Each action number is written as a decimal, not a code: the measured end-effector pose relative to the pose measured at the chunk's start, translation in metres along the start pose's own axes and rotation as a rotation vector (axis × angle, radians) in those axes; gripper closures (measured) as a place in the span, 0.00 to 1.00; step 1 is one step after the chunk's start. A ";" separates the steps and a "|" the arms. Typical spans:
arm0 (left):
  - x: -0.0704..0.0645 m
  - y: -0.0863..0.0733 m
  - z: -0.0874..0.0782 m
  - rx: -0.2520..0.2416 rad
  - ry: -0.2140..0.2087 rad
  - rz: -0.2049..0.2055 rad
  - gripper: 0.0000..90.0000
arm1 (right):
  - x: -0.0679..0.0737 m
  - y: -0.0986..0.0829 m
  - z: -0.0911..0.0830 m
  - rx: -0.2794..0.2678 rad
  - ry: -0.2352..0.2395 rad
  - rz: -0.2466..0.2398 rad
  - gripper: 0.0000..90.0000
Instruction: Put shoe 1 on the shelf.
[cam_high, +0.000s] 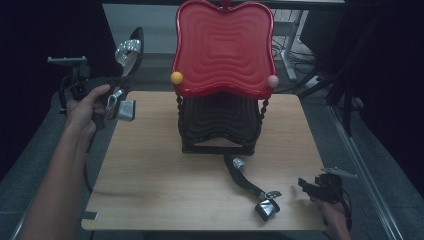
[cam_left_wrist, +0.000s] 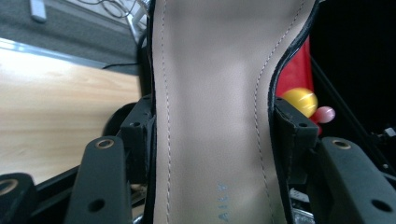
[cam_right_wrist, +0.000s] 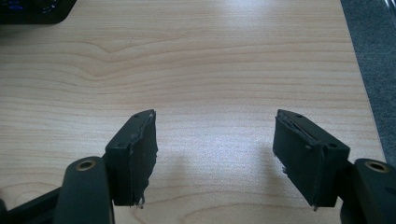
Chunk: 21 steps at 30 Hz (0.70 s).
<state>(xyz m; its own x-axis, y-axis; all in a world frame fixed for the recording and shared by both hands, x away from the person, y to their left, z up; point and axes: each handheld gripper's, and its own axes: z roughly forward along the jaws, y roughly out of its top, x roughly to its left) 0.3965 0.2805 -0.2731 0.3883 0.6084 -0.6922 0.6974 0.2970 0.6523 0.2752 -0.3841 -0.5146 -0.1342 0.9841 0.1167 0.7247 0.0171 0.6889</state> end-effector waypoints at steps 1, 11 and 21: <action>-0.006 0.004 0.002 -0.004 -0.001 0.000 0.48 | 0.000 0.000 0.000 0.003 0.002 0.003 0.34; -0.064 0.041 0.020 -0.012 0.003 0.047 0.48 | 0.000 0.000 0.001 0.007 0.007 0.003 0.34; -0.097 0.051 0.053 -0.009 0.027 0.055 0.48 | -0.001 0.000 0.001 0.009 0.009 0.004 0.34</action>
<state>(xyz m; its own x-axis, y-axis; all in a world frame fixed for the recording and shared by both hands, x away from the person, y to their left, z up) 0.4266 0.1976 -0.1890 0.4095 0.6435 -0.6467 0.6698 0.2692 0.6920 0.2757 -0.3847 -0.5157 -0.1369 0.9826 0.1258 0.7314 0.0146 0.6818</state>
